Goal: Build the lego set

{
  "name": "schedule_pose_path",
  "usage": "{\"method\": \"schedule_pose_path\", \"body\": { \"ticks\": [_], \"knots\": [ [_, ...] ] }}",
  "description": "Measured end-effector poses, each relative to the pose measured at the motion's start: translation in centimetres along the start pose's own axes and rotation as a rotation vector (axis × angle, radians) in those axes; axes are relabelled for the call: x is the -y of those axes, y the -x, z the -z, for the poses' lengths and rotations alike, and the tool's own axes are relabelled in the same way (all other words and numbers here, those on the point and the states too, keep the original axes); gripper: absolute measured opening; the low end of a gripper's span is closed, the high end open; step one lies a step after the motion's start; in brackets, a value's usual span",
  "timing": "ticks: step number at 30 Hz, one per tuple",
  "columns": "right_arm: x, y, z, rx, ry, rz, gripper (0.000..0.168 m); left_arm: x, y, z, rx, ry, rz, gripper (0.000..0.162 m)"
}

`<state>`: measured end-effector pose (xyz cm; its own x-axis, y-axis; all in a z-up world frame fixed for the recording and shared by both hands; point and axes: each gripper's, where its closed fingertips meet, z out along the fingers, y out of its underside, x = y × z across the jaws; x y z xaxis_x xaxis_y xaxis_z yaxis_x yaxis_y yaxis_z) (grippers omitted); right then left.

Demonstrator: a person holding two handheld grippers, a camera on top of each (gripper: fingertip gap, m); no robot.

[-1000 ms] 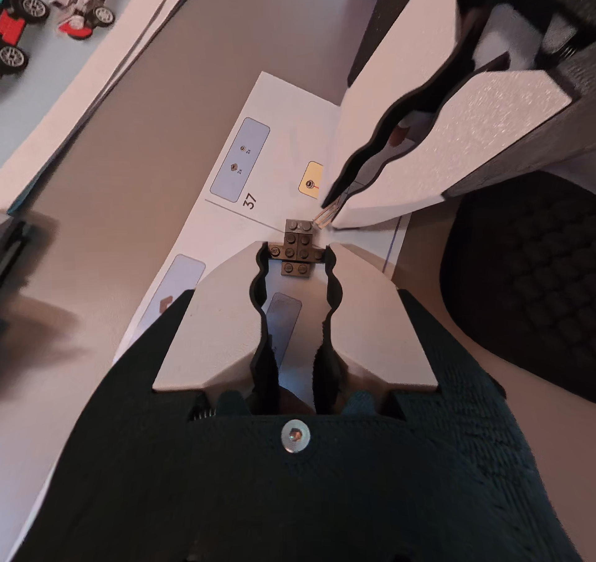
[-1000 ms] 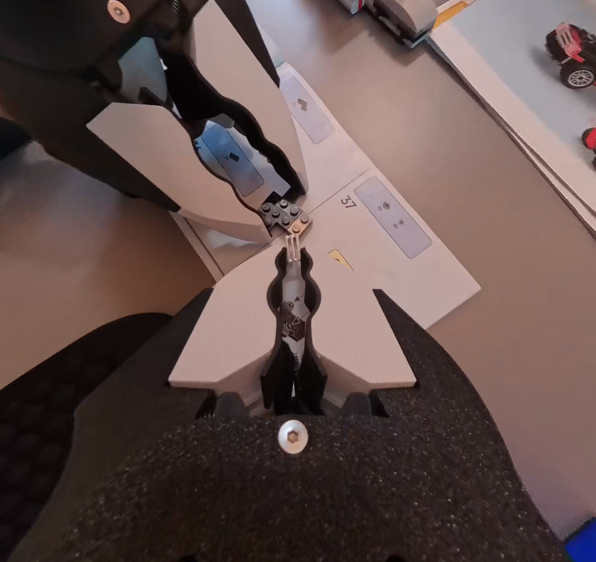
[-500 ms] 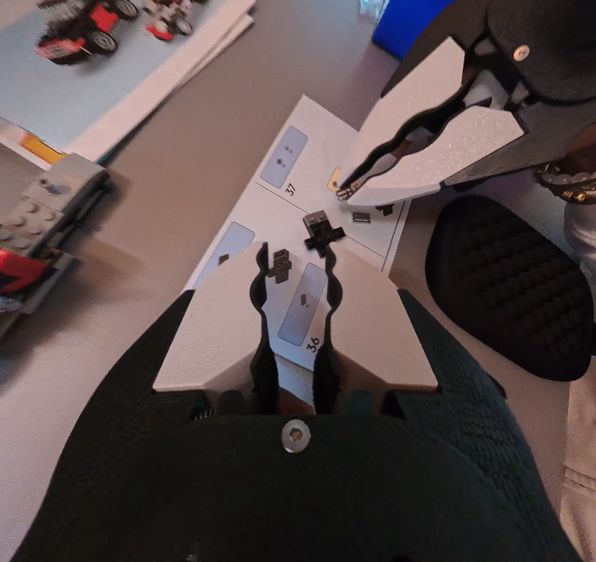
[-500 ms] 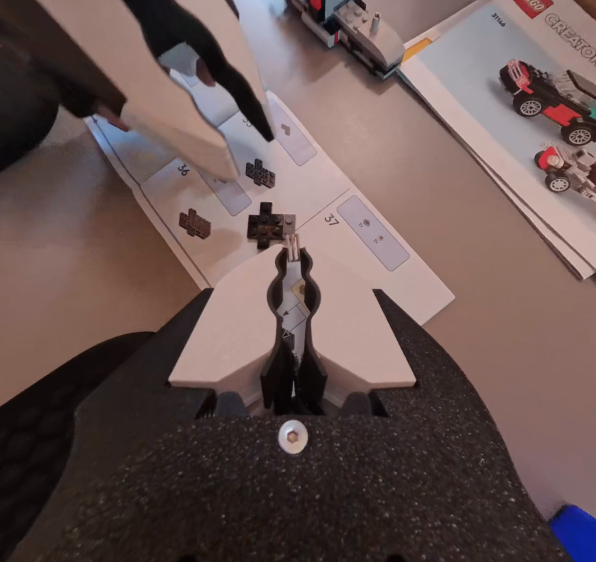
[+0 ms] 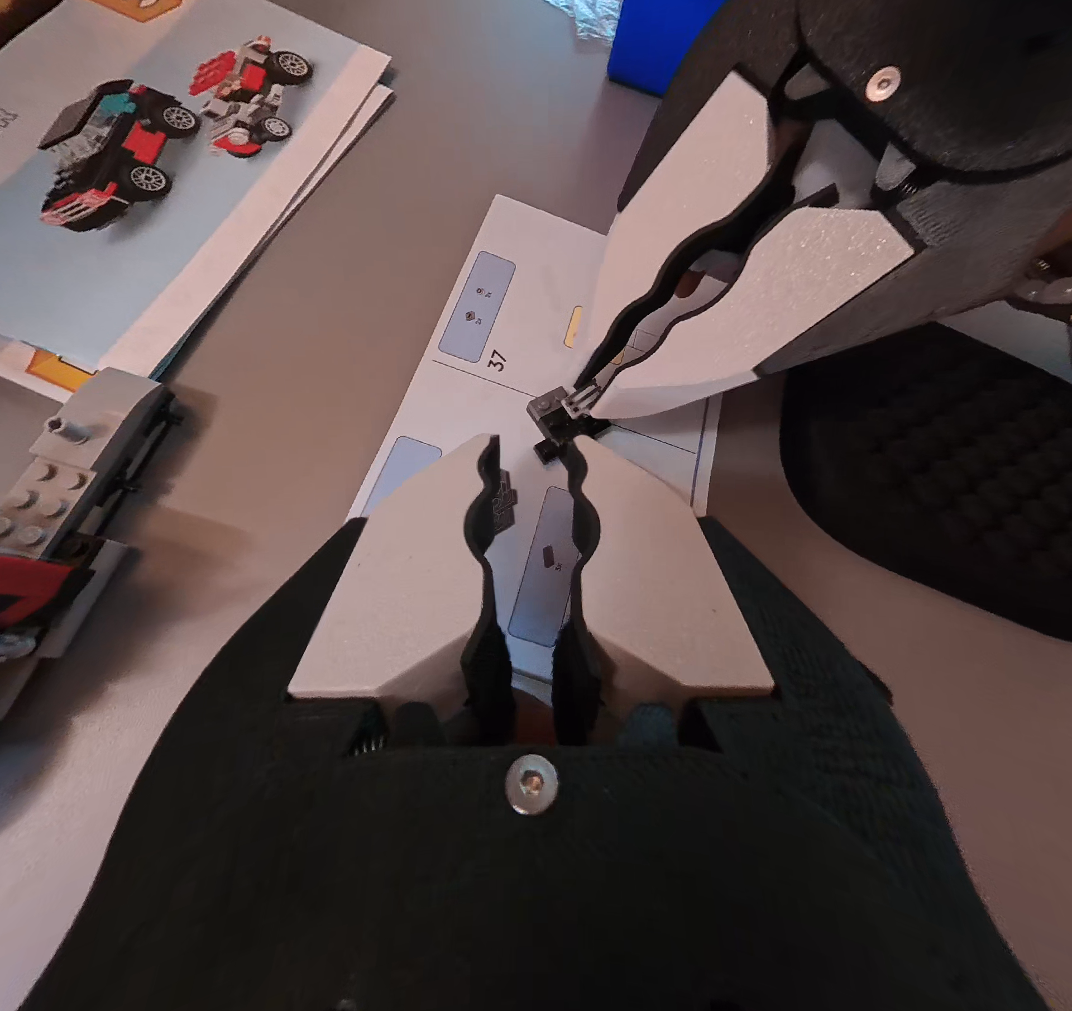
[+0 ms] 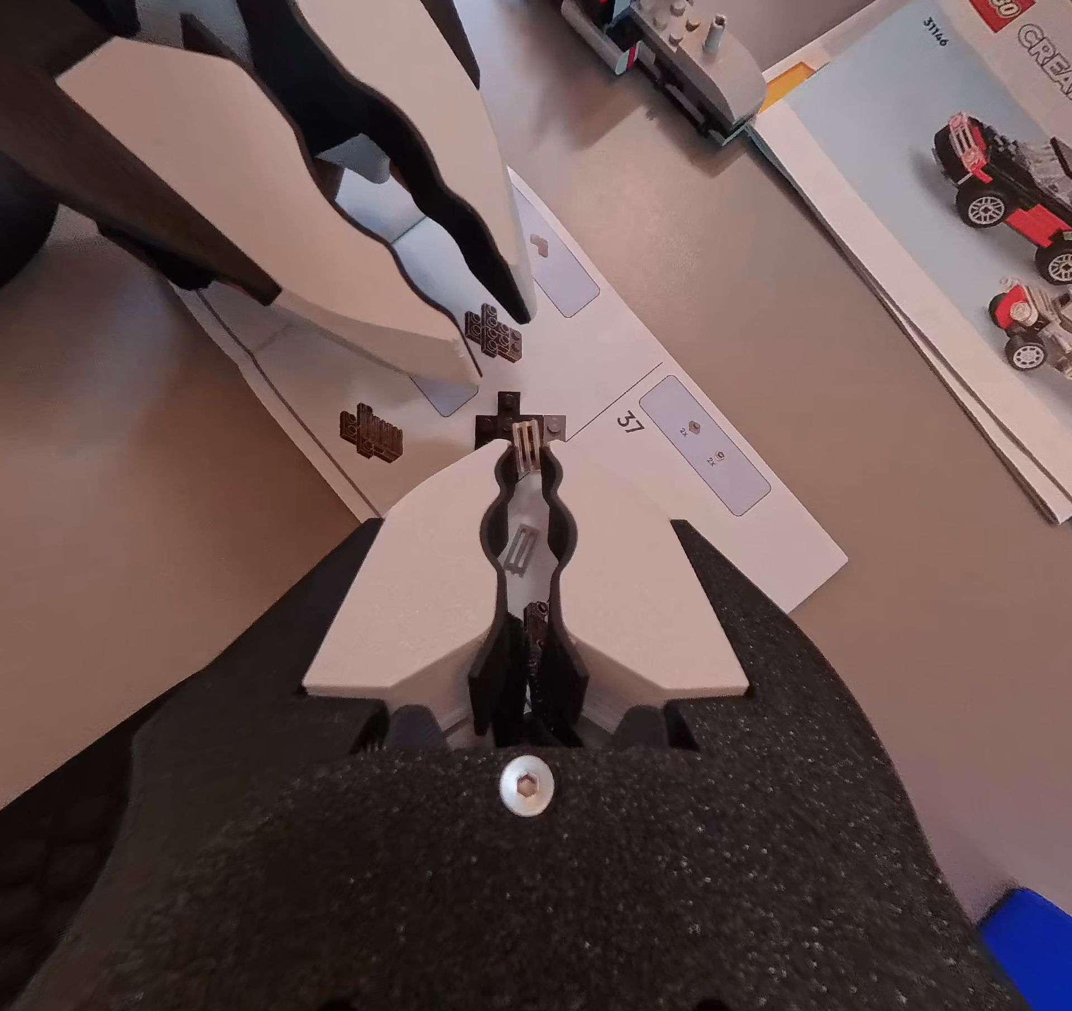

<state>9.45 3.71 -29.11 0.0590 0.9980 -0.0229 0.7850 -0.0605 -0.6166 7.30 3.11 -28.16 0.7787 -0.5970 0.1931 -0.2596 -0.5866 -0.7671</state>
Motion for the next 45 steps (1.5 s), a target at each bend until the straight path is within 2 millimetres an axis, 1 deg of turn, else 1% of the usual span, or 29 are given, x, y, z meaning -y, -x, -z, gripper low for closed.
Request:
{"method": "schedule_pose_path", "body": {
  "ticks": [7,12,18,21,25,34,41,45],
  "knots": [
    [-0.4,-1.1,0.2,-0.036,0.023,-0.008,0.008,-0.4,-0.2,-0.2,0.004,0.003,-0.029,0.024],
    [-0.2,-1.1,-0.3,-0.021,0.036,0.003,0.008,-1.1,-0.8,-0.8,-0.012,0.052,-0.049,0.025],
    [-0.1,-1.1,-0.9,-0.004,0.065,-0.01,0.008,-1.6,-1.2,-1.2,-0.02,0.084,-0.08,0.026],
    [-0.1,-0.8,-1.0,0.015,0.072,-0.029,0.008,-1.6,-1.2,-1.3,-0.021,0.084,-0.081,0.026],
    [-0.1,-1.1,-1.0,0.012,0.076,-0.043,0.009,-1.6,-1.2,-1.2,-0.023,0.08,-0.081,0.026],
    [-0.3,-0.7,-1.0,0.033,0.092,-0.059,0.011,-1.6,-1.2,-1.2,-0.022,0.081,-0.082,0.026],
    [-0.2,-0.4,-0.5,0.063,0.074,-0.075,0.012,-1.5,-1.1,-1.2,-0.017,0.076,-0.083,0.026],
    [0.1,-1.0,0.4,0.056,0.038,-0.086,0.013,-1.6,-0.6,-0.8,0.0,0.079,-0.098,0.026]
  ]
}}
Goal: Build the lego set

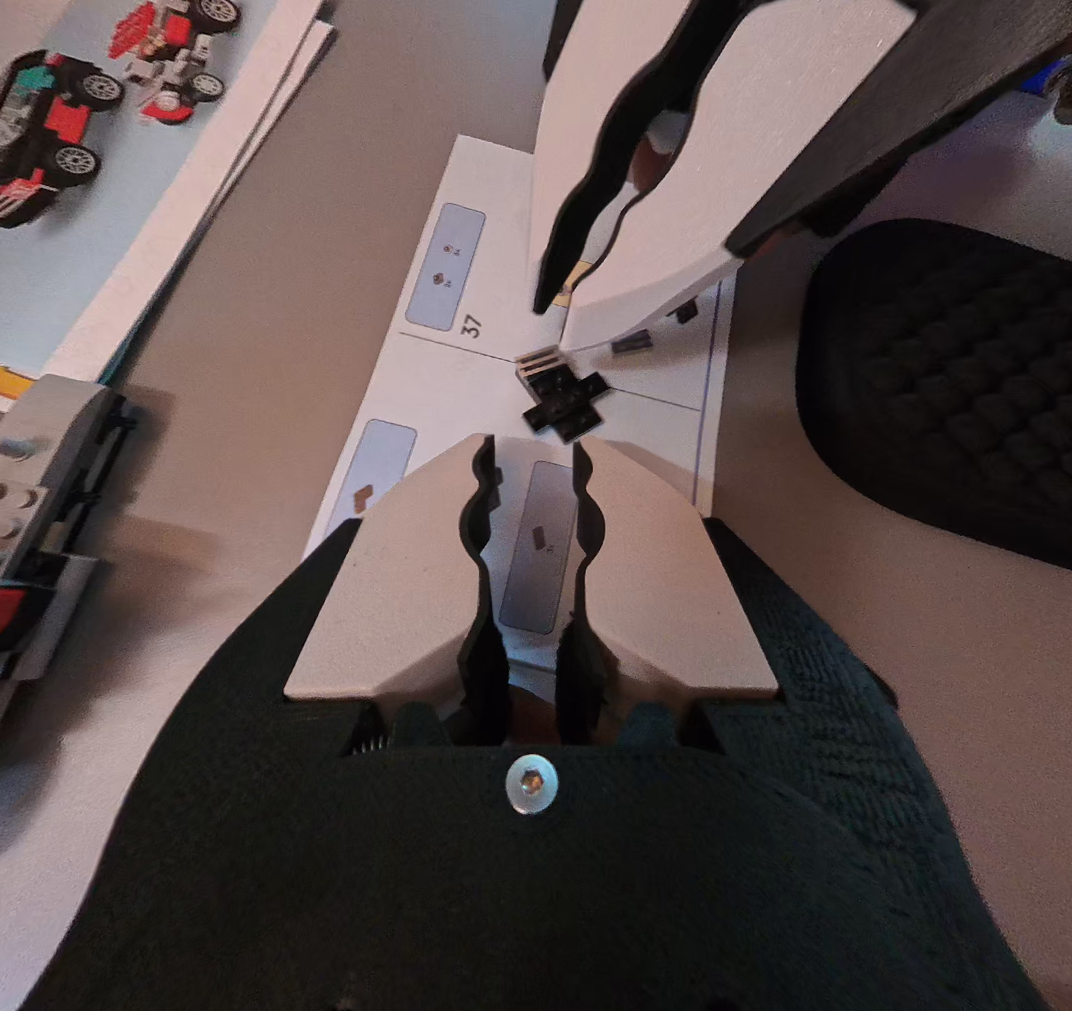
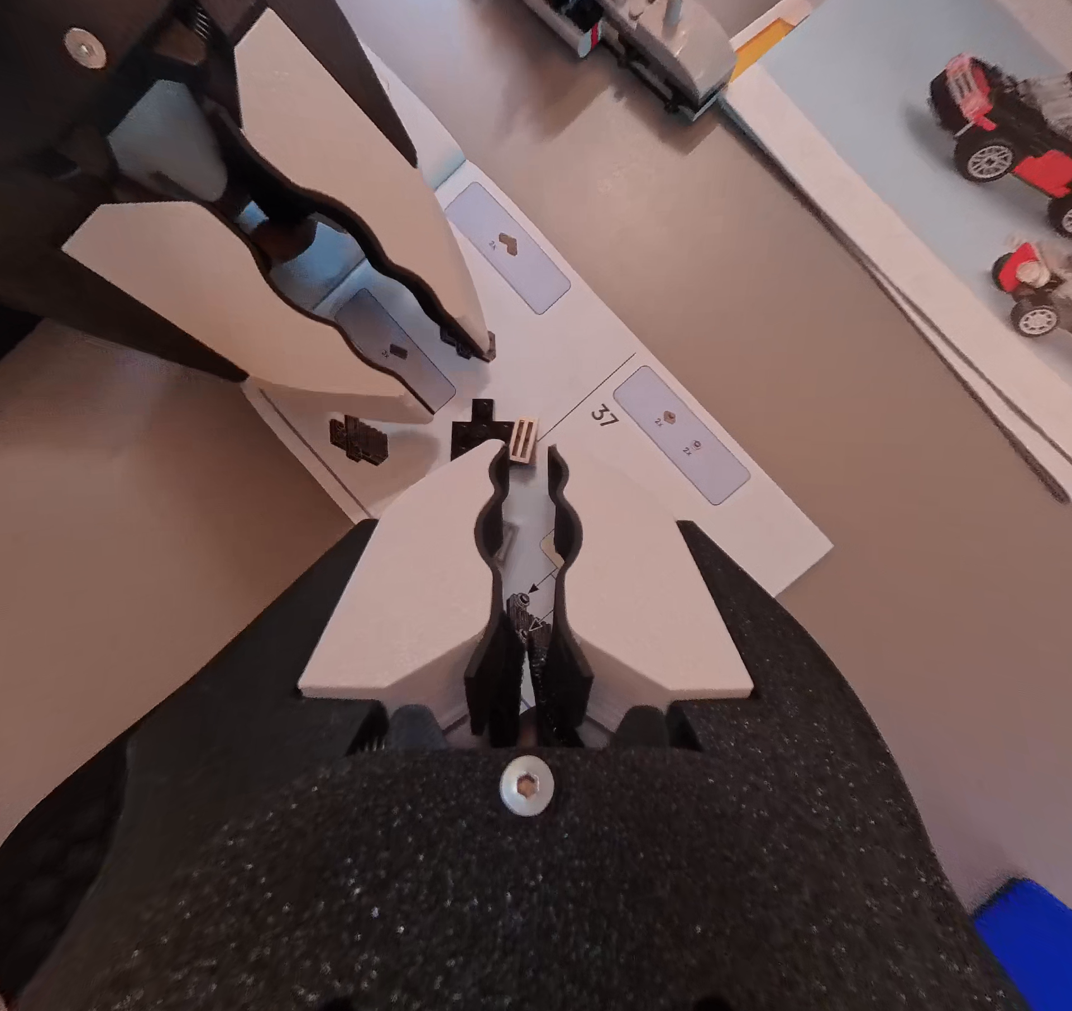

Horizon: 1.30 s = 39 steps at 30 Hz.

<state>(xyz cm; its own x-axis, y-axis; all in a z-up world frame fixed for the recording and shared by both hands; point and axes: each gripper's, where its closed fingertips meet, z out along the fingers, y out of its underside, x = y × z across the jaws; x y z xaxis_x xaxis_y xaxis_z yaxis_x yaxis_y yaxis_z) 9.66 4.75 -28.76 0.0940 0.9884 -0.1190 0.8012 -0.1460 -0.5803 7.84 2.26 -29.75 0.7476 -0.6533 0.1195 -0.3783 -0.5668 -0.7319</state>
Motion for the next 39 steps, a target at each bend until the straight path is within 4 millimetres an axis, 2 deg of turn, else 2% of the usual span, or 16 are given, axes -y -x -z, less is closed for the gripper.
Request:
{"method": "schedule_pose_path", "body": {
  "ticks": [4,10,13,15,19,24,28,39],
  "knots": [
    [0.1,-0.6,0.4,0.008,-0.027,0.003,0.009,0.7,1.0,1.1,0.028,-0.057,0.031,0.025],
    [0.8,-0.6,0.3,0.026,-0.095,0.054,0.005,2.8,3.1,4.2,0.093,-0.238,0.102,0.021],
    [1.0,-0.3,0.2,0.047,-0.118,0.086,0.002,2.9,3.4,4.7,0.099,-0.254,0.115,0.02],
    [1.0,0.1,0.2,0.066,-0.136,0.103,0.003,2.5,3.2,4.3,0.093,-0.23,0.11,0.02],
    [0.8,-0.5,0.1,0.051,-0.154,0.088,0.003,2.0,2.5,3.2,0.074,-0.178,0.087,0.02],
    [0.8,-0.2,0.2,0.078,-0.195,0.099,0.0,1.5,0.7,1.2,0.023,-0.114,0.04,0.019],
    [0.5,0.0,-0.5,0.095,-0.176,0.104,0.001,1.2,-0.1,-0.2,0.041,-0.047,-0.038,0.027],
    [0.1,0.2,-1.2,0.092,-0.103,0.198,0.002,0.7,-0.7,-1.3,0.02,-0.013,-0.048,0.025]
  ]
}}
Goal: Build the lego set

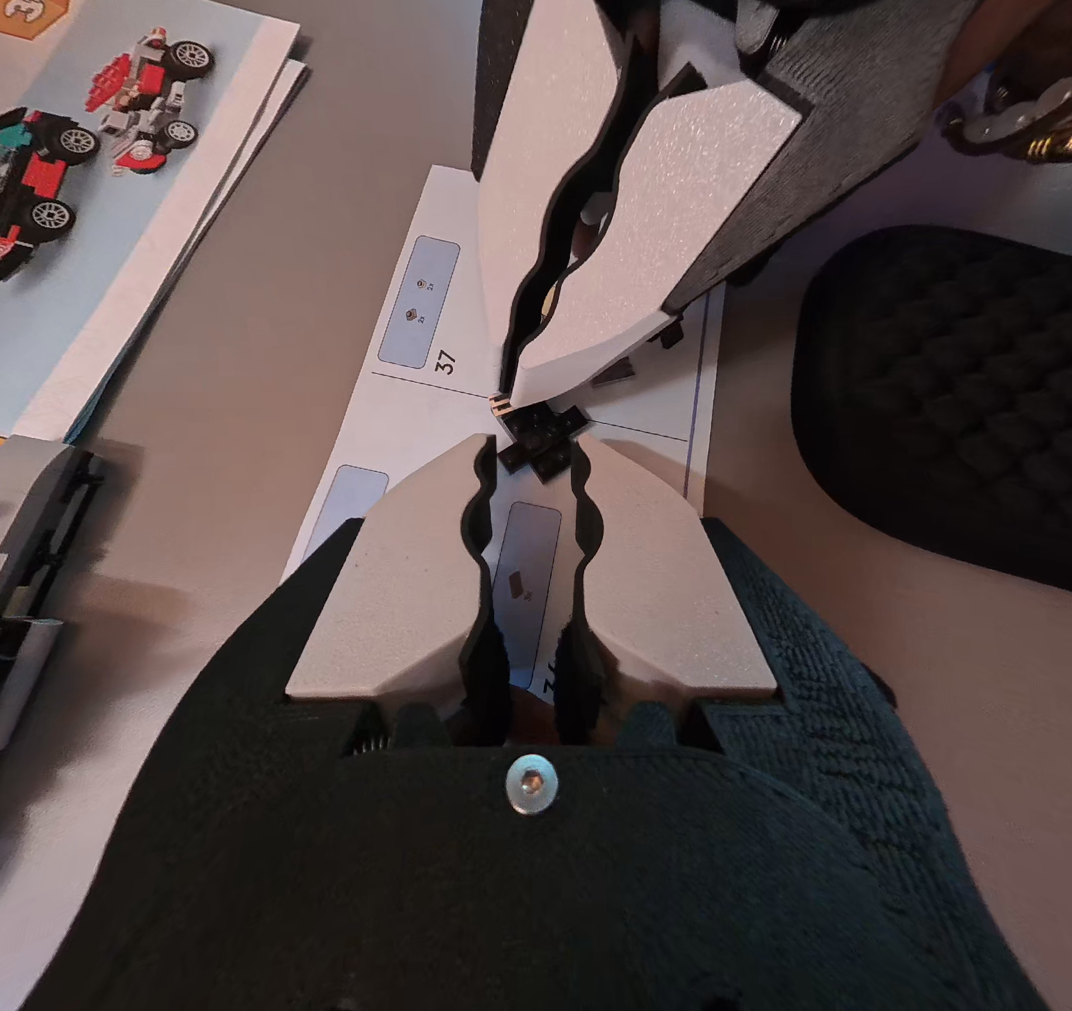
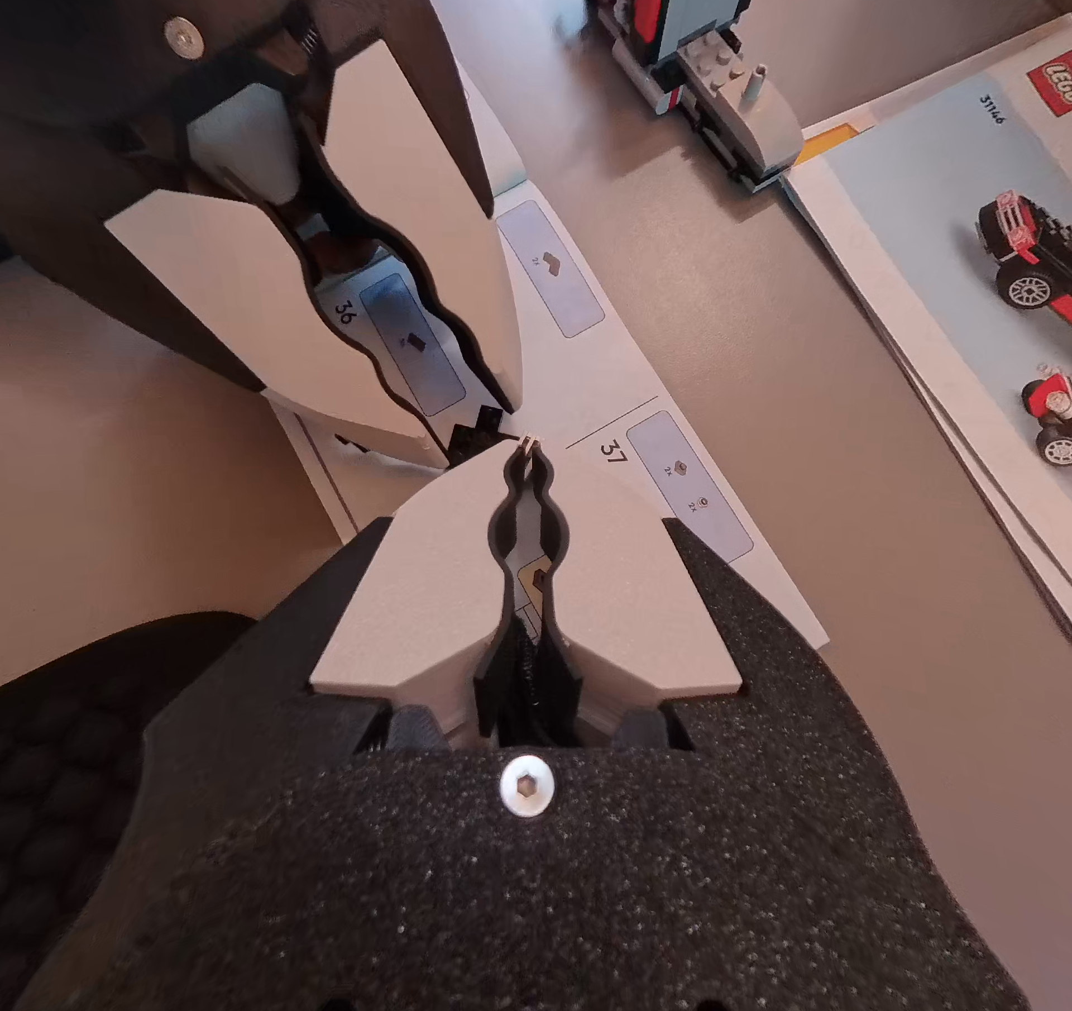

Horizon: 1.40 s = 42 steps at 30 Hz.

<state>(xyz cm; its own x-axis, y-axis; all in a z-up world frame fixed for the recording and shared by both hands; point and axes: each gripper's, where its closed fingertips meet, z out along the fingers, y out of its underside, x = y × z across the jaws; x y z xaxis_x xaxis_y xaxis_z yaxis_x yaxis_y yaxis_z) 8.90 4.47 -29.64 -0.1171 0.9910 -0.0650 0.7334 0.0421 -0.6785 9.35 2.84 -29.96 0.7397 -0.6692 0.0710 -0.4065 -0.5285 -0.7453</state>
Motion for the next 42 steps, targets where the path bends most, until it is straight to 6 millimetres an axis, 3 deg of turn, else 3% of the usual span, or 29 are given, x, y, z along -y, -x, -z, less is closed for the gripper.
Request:
{"method": "schedule_pose_path", "body": {
  "ticks": [18,27,42],
  "knots": [
    [-0.27,0.14,-0.04,0.067,0.05,0.096,0.003,-0.17,0.17,-0.26,0.008,0.005,0.004,0.019],
    [-0.4,0.18,-0.09,0.236,-0.028,-0.151,0.003,-0.15,0.16,-0.29,0.008,0.003,0.004,0.019],
    [-0.24,-0.04,-0.1,0.213,-0.147,-0.079,0.009,-0.17,0.17,-0.29,0.008,0.004,0.007,0.017]
  ]
}}
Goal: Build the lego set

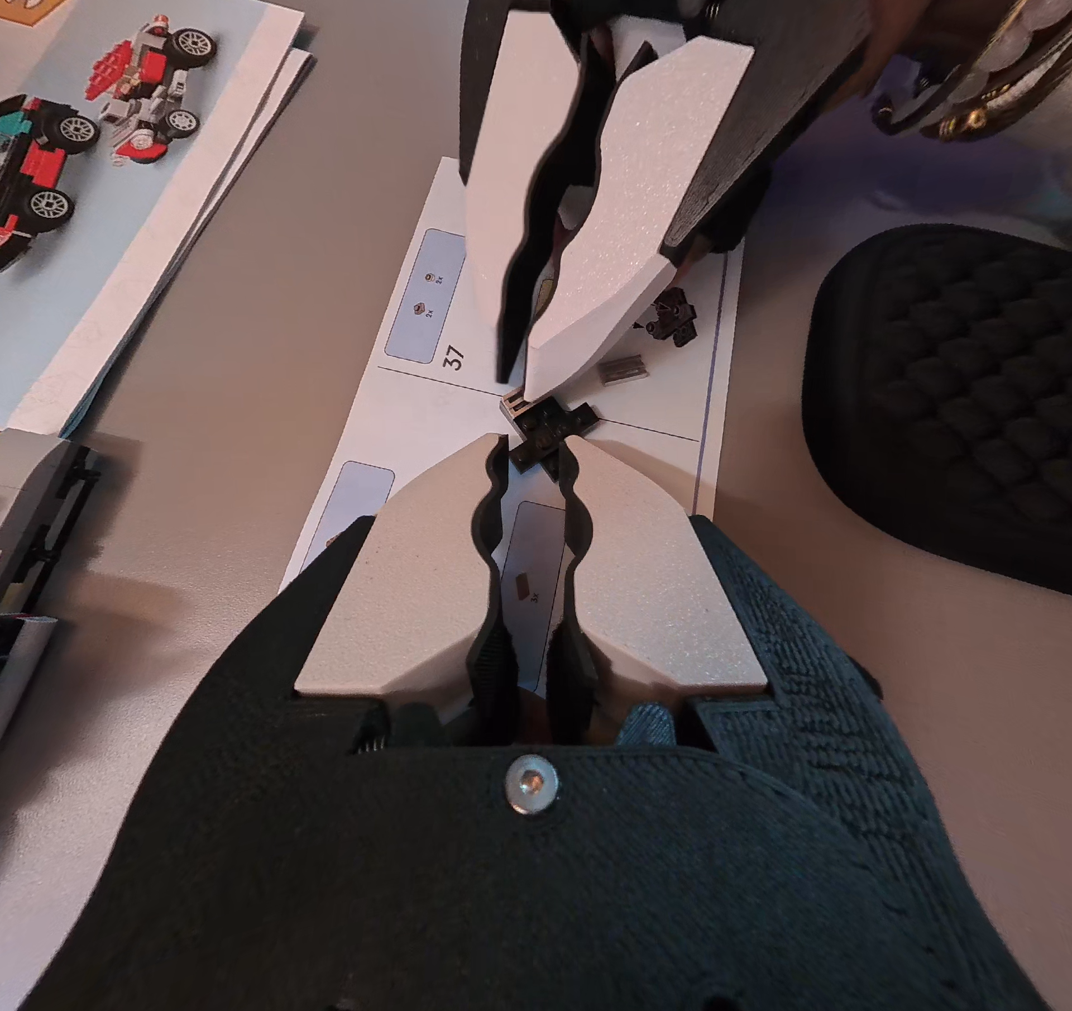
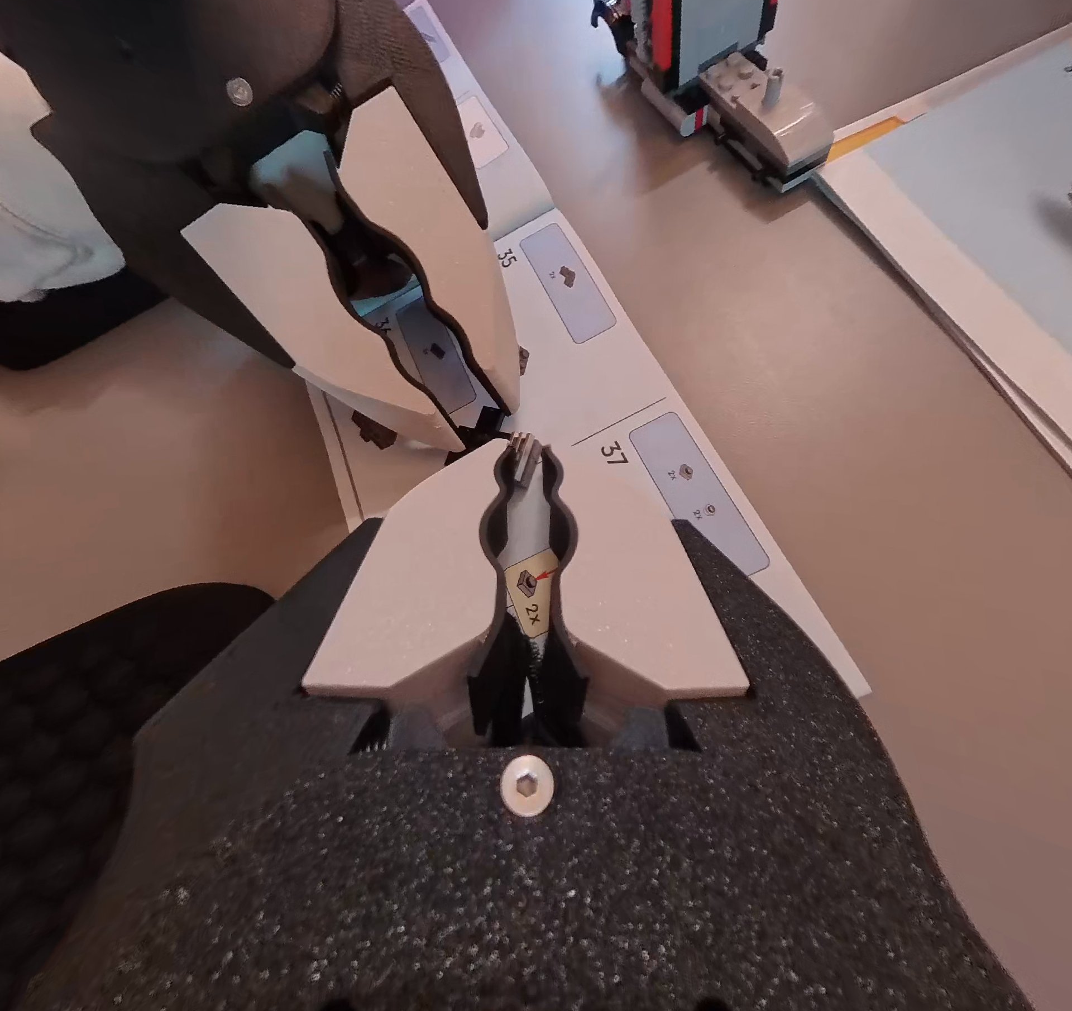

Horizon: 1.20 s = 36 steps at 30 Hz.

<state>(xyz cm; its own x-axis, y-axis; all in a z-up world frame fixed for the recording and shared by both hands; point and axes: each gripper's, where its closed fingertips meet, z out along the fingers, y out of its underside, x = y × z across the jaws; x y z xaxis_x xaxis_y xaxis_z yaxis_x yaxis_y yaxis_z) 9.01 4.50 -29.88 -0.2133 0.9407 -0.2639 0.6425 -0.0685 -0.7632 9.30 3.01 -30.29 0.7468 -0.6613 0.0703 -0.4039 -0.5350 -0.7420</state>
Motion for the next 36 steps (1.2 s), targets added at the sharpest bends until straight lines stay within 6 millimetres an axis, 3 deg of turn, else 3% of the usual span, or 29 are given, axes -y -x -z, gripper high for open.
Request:
{"method": "schedule_pose_path", "body": {
  "ticks": [5,16,22,30,33,36],
  "knots": [
    [0.0,0.2,0.0,0.027,-0.008,-0.012,0.005,0.0,0.0,0.0,-0.002,0.0,0.002,0.017],
    [-0.3,0.2,-0.1,0.21,0.019,-0.36,0.005,0.0,-0.1,-0.1,-0.004,-0.002,0.002,0.016],
    [-0.5,0.2,-0.1,0.247,0.053,-0.427,0.006,0.0,-0.1,-0.1,-0.001,-0.004,-0.002,0.016],
    [-0.4,0.2,-0.2,0.222,0.075,-0.384,0.005,0.0,-0.1,-0.1,-0.005,-0.006,0.002,0.016],
    [-0.2,0.2,0.0,0.144,0.09,-0.174,0.005,0.0,0.0,-0.1,-0.007,-0.007,0.005,0.016],
    [1.8,1.0,1.4,0.091,-0.028,-0.126,0.019,0.0,0.0,-0.1,-0.004,-0.007,0.005,0.016]
  ]
}}
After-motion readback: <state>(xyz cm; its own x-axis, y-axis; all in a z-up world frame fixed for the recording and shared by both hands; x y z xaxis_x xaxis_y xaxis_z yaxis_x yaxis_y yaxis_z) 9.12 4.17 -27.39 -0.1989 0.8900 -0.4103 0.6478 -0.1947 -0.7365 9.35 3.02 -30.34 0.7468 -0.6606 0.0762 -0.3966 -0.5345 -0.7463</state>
